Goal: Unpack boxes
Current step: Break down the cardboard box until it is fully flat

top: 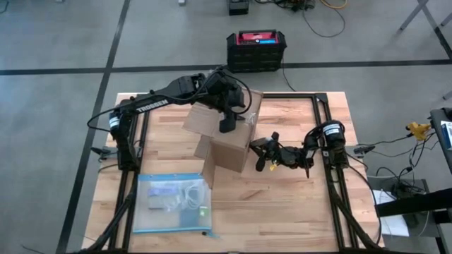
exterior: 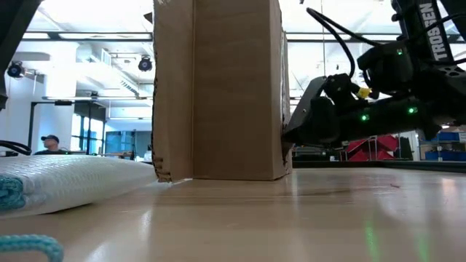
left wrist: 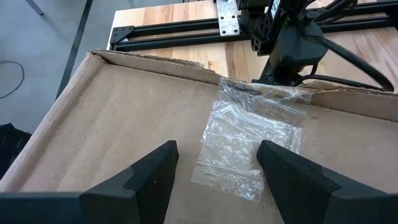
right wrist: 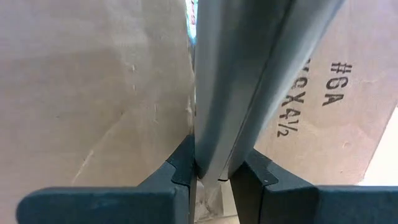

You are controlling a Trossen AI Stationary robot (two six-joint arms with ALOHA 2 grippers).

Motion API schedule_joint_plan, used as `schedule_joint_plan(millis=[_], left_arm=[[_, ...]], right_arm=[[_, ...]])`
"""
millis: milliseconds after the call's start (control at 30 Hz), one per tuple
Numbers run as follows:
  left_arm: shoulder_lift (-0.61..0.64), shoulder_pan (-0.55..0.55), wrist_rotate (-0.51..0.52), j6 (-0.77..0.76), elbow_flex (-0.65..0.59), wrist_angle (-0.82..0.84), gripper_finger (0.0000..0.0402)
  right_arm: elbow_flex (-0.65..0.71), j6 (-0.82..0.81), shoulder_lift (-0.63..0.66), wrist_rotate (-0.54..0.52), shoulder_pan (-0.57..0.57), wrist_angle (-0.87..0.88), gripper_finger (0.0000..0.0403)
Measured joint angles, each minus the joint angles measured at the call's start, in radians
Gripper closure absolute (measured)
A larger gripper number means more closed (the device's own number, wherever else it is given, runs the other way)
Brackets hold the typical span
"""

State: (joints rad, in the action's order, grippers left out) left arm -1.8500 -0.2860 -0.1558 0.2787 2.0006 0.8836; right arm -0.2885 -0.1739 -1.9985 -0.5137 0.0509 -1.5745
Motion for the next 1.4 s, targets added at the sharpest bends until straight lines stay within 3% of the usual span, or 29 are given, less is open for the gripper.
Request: schedule_joint_plan(millis=[533,933,1067,1200,1400], left_arm=[[0.003,0.000,0.000,0.005,0.000,0.007,0.0180],[0.017,0.000,0.001,0.000,-0.001,0.015,0.0186],[0.021,0.000,0.001,-0.003,-0.001,0.015,0.0184],[0.023,0.000,0.002,-0.003,-0.001,0.012,0.0180],[0.027,0.004,0.001,0.000,-0.002,0.011,0.0186]], right_arm=[[0.064,-0.064,0.038,-0.023,0.072,0.012,0.0356],[0.139,0.042,0.332,-0.063,0.093,0.014,0.0356],[0.132,0.113,0.486,-0.054,0.093,0.022,0.0356],[0.096,0.205,0.711,-0.053,0.086,0.219,0.0356],[-0.069,0.254,1.020,-0.029,0.086,0.829,0.0356]])
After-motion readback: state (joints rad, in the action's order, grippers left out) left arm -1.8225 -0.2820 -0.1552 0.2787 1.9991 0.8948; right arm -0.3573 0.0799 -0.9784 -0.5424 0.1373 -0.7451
